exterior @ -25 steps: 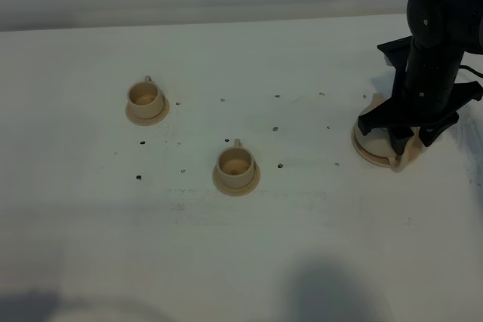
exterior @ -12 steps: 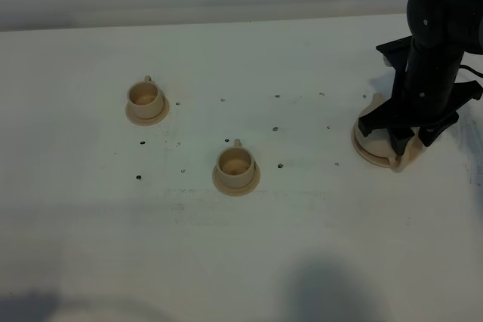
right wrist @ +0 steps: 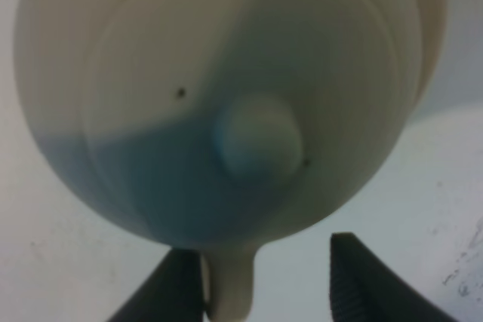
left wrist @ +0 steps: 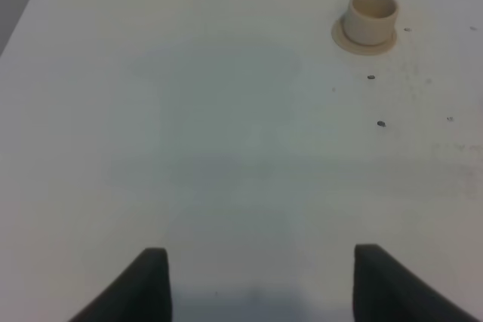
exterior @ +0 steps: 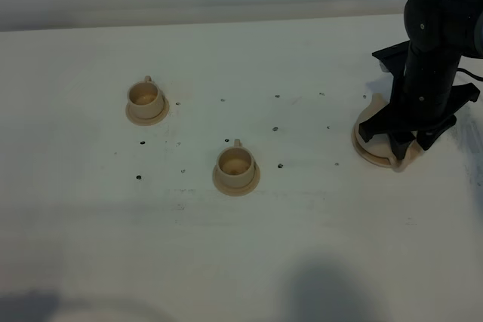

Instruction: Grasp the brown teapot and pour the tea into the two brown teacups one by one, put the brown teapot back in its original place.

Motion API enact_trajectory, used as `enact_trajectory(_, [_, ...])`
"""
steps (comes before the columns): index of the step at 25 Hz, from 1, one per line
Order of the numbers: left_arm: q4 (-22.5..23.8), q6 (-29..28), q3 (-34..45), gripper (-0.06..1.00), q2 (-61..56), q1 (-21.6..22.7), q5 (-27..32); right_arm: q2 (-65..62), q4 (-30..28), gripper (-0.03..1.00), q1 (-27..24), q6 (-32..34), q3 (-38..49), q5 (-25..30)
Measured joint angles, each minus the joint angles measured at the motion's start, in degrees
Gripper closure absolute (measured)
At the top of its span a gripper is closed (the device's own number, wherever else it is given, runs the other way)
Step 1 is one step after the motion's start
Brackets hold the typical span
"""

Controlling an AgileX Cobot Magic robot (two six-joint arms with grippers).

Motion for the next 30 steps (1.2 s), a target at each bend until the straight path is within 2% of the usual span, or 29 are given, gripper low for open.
enact_trajectory(3, [0.00, 0.00, 0.00, 0.42, 0.00, 0.00, 0.00, 0.00, 0.06, 0.63, 0.00, -0.33, 0.00, -0.21])
enact_trajectory(9, [0.00, 0.00, 0.00, 0.42, 0.00, 0.00, 0.00, 0.00, 0.00, 0.84, 0.00, -1.01, 0.10, -0.44])
enact_trajectory(30, [0.00, 0.00, 0.00, 0.42, 0.00, 0.00, 0.00, -0.53, -0.62, 0.84, 0.00, -2.43, 0.16, 0.24])
